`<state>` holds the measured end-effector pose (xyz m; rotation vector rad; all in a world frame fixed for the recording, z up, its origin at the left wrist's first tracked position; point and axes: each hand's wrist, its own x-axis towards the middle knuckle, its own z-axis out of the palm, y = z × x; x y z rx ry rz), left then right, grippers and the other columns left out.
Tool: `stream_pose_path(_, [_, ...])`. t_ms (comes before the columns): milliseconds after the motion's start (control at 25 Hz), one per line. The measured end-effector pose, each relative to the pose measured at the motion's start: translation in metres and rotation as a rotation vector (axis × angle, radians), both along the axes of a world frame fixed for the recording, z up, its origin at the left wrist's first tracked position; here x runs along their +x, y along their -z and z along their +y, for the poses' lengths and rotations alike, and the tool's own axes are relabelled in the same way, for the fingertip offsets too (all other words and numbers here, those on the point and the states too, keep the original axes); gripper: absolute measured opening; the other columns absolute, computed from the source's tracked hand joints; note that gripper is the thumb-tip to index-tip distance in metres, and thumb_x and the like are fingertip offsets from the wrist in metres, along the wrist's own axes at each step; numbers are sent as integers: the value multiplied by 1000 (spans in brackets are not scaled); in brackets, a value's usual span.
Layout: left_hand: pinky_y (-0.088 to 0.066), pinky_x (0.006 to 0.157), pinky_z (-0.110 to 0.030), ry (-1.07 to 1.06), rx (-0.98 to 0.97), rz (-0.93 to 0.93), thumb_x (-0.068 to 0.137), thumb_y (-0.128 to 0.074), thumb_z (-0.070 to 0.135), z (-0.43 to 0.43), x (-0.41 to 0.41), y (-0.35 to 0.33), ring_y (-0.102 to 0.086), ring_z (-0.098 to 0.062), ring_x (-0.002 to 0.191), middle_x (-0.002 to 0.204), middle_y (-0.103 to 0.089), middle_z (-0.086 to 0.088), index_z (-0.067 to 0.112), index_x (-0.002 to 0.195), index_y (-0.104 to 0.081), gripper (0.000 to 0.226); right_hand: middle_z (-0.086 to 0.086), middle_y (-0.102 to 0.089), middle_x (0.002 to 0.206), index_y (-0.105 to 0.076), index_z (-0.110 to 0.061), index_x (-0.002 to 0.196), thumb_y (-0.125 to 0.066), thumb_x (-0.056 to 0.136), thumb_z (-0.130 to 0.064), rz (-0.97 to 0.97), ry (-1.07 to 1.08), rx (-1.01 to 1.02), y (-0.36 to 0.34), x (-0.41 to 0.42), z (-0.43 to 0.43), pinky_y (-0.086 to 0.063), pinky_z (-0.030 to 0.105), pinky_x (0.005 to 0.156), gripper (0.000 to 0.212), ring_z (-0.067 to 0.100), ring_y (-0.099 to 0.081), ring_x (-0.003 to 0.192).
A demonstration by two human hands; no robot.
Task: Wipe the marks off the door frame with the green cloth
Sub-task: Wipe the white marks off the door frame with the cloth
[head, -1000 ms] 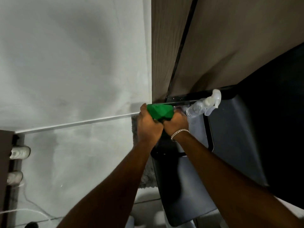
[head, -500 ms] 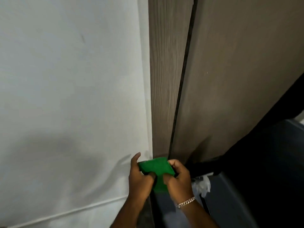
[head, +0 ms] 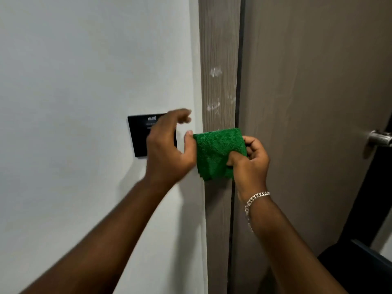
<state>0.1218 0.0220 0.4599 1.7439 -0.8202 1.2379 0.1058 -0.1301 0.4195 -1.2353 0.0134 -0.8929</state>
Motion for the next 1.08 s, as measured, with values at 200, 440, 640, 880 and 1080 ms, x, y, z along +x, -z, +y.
stream_pose_path(200, [-19, 121, -49, -547, 289, -122, 87, -51, 25, 29, 55, -91, -26, -33, 149, 157, -36, -16, 8, 148, -37, 64, 2, -63, 89, -55, -24, 87, -62, 72, 4, 66, 237, -60, -16, 18, 2, -52, 38, 68, 32, 20, -61, 80])
stream_pose_path(440, [-3, 123, -54, -796, 514, -218, 94, -28, 44, 42, 88, -89, -2, -34, 154, 167, -5, -15, 17, 157, -1, 73, 5, -53, 133, -61, -18, 113, -51, 82, -8, -218, 786, -711, 28, 45, 19, -41, 54, 100, 35, 26, -50, 125])
stream_pose_path(640, [-4, 123, -57, -807, 506, -233, 95, -27, 46, 43, 91, -87, -1, -35, 154, 167, -3, -15, 16, 157, 1, 75, 13, -11, 164, -19, -17, 154, -32, 95, -60, 19, 753, -768, 36, 61, 49, -11, 60, 121, 73, 32, -8, 153])
stream_pose_path(880, [0, 122, -57, -822, 549, -250, 94, -26, 45, 40, 93, -87, 2, -32, 154, 167, 1, -15, 11, 156, 3, 77, 16, -16, 161, -23, -15, 150, -31, 93, -66, 5, 856, -938, 48, 71, 36, -18, 70, 115, 77, 39, -13, 150])
stream_pose_path(1080, [2, 123, -54, -811, 580, -281, 94, -25, 44, 42, 93, -87, 3, -29, 155, 167, 0, -14, 9, 156, 2, 77, 11, -8, 165, -16, -18, 155, -32, 91, -70, 17, 849, -858, 22, 75, 35, -4, 65, 120, 84, 34, -7, 153])
